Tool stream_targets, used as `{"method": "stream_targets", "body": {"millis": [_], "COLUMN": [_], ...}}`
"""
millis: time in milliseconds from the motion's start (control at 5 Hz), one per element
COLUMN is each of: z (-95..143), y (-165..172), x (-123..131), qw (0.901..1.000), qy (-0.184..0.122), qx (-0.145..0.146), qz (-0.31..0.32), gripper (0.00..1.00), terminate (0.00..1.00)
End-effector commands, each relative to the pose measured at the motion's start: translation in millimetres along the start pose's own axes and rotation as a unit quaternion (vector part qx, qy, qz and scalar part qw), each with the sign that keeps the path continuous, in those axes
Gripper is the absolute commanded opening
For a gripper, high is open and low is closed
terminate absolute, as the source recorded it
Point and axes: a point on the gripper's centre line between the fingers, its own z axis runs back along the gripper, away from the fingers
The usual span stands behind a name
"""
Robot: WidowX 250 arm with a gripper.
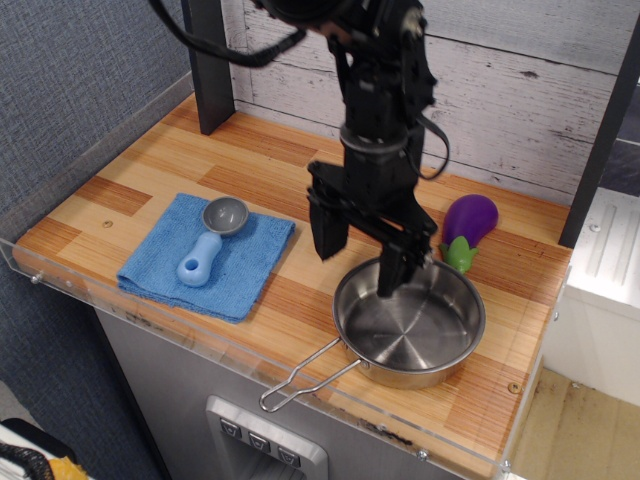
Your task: Slide the silver pan into the corner behind the blue rag.
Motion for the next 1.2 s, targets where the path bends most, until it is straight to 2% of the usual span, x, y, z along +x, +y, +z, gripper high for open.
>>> {"method": "stream_targets", "body": {"millis": [0, 200, 800, 1000], "z": [-3.3, -4.0, -3.9, 9.7], "y": [-5.6, -6.1, -9.3, -11.4], "x": [3.5, 3.7, 4.8, 7.1], "qw": [0.9999, 0.9999, 0.9998, 0.9996], "qy": [0.000, -0.005, -0.004, -0.020], "qx": [0.004, 0.005, 0.005, 0.002], "qz": [-0.016, -0.015, -0.019, -0.020], "gripper": [1.00, 0.00, 0.00, 0.00], "terminate": [0.00, 0.00, 0.00, 0.00]}}
